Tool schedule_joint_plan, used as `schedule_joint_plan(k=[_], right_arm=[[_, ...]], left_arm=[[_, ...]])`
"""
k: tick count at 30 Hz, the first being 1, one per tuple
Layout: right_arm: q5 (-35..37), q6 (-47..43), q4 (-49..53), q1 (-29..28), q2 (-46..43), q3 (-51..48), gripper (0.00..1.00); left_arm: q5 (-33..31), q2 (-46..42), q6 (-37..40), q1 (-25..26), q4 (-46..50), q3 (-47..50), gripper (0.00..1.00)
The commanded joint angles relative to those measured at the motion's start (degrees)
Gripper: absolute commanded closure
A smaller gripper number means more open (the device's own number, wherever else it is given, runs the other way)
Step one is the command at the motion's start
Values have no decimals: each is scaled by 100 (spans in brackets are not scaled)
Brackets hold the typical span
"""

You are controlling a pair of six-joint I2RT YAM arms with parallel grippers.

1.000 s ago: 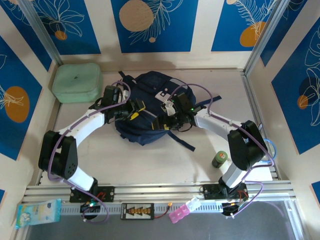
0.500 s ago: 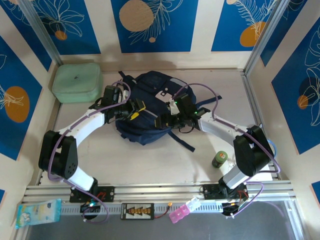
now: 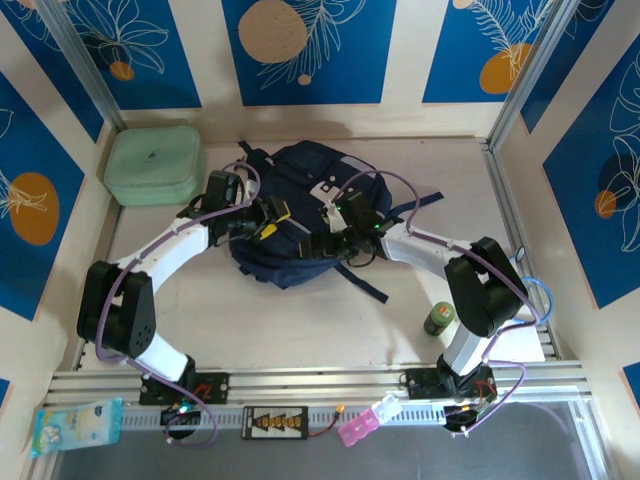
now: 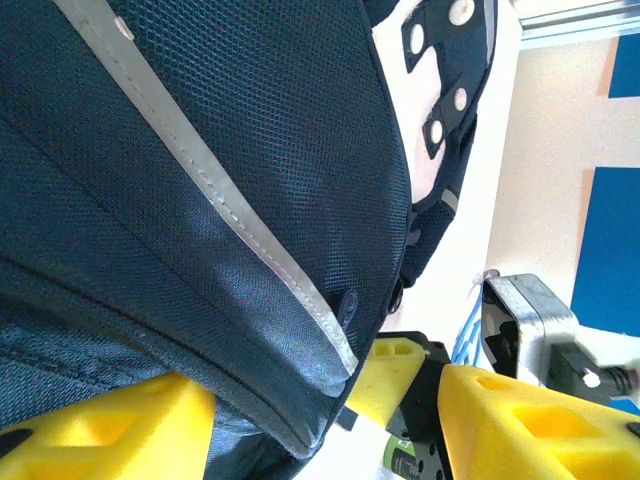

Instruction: Pack books, pencil case, and school supplies into a backpack

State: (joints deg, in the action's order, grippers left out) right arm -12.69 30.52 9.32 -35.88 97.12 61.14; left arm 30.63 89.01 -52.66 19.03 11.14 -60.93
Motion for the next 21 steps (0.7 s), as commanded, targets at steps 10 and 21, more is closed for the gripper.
schedule_joint_plan(k=[10,21], right_arm=[[-1766,792,-1338,-121,-553,-466,25],[298,1161,-202,-87,-1142,-675,30]], left_arm=[[172,85,-121,4,-332,-273,40],[85,92,51,-4,-164,-293,40]])
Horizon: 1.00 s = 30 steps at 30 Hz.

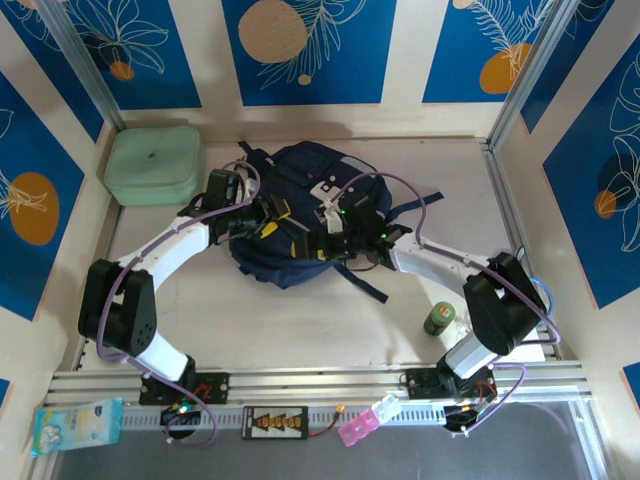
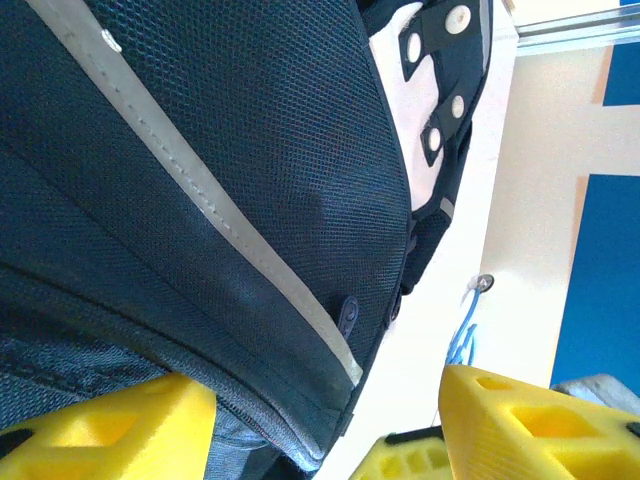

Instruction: Pack books, pencil case, and school supplies into a backpack

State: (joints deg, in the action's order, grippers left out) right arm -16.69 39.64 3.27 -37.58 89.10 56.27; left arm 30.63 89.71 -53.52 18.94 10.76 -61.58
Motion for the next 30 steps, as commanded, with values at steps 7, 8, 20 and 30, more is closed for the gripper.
schedule_joint_plan(k=[7,8,20,30], right_arm=[[1260,1209,225,523,-871,-680,32],[1286,1272,266,594,-813,-643,33],[743,1626,905,783,471,594,53],[684,1973,1120,696,959,881,60]], left_arm=[[-24,-63,324,10,97,-208,40],[-31,-81,326,7,106,-198,41],[-34,-143,333,5,163,-223,41],[-65,-190,347,4,219,-234,41]])
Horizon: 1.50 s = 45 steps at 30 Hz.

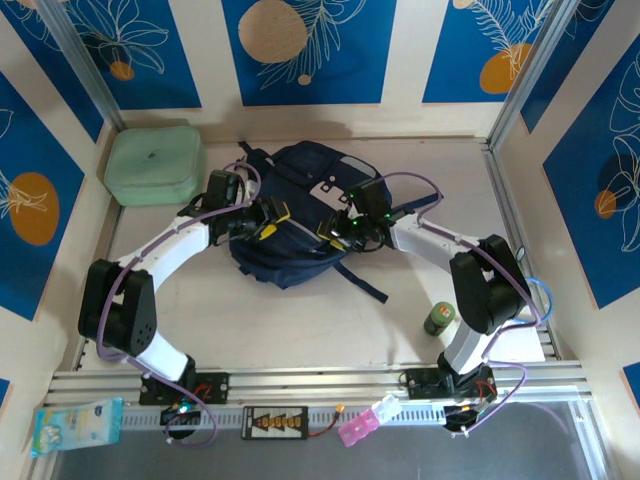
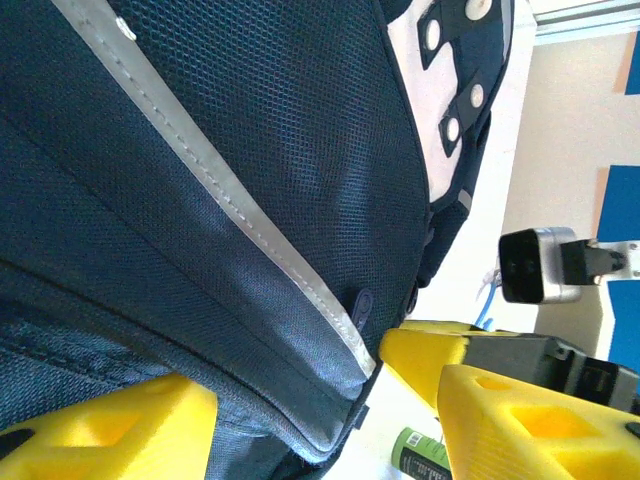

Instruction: Pack books, pencil case, and school supplies into a backpack

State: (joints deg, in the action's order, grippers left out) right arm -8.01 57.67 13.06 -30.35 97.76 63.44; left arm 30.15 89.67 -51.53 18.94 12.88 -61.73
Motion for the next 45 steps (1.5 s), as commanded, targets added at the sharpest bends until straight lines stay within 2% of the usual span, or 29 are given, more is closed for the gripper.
schedule_joint_plan(k=[1,5,10,14,17,24,33,37,45], right_arm=[[-262,136,71,-31,126,207,64],[-402,-12,-73,-74,176,429,83],[-443,-141,-277,-203,-55,576,92],[-526,-136,-447,-328,-251,660,93],[-552,-114,-497,-406,-339,781,93],[-826,1,-706,-463,-335,986,94],[-958,63,-742,-507,-284,1010,94],[-939,82,-749,-516,-291,990,95],[-936,78,-769,-529,-323,951,94]], left_arm=[[-27,-191,161,2,17,-233,41],[-156,-298,275,8,179,-223,41],[-759,-757,669,25,890,-87,41],[-1596,-1404,872,246,1587,107,41],[-2103,-1822,752,606,1859,262,42],[-2998,-2092,340,1566,1861,452,50],[-3031,-1279,272,2176,1374,82,56],[-3519,-883,328,2407,1778,-327,64],[-3839,-728,374,2457,1718,-451,67]])
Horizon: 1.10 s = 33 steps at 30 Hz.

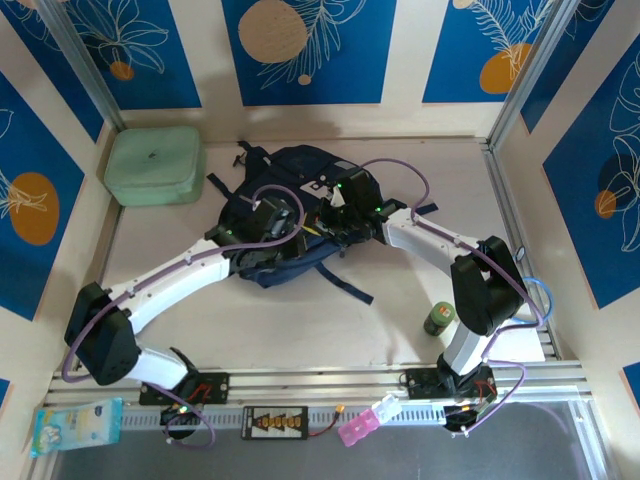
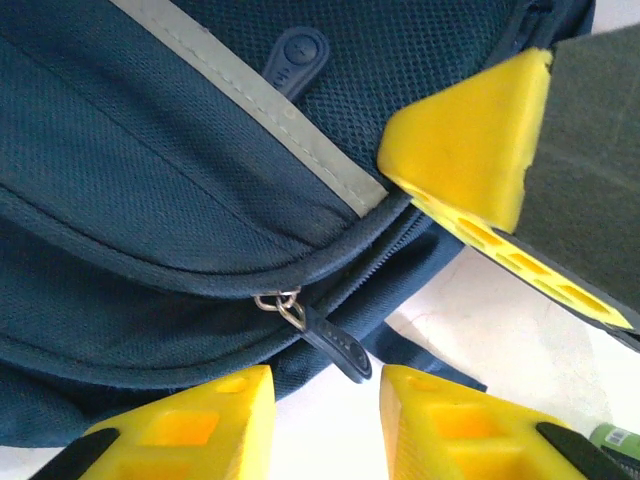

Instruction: Pack books, pencil case, and school supplies into a backpack

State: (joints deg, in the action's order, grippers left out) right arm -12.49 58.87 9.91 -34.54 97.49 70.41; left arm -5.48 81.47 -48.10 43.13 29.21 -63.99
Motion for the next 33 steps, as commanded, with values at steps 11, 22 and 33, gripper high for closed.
schedule_joint_plan(k=[11,22,33], right_arm=[[-483,-57,-460,-92,-311,238,95],[-408,-26,-427,4,-324,145,95],[635,-755,674,591,-985,-465,97]], left_arm=[[-314,538,86,39,303,-457,68],[-525,639,105,37,474,-509,91],[224,-161,1180,-941,396,325,100]])
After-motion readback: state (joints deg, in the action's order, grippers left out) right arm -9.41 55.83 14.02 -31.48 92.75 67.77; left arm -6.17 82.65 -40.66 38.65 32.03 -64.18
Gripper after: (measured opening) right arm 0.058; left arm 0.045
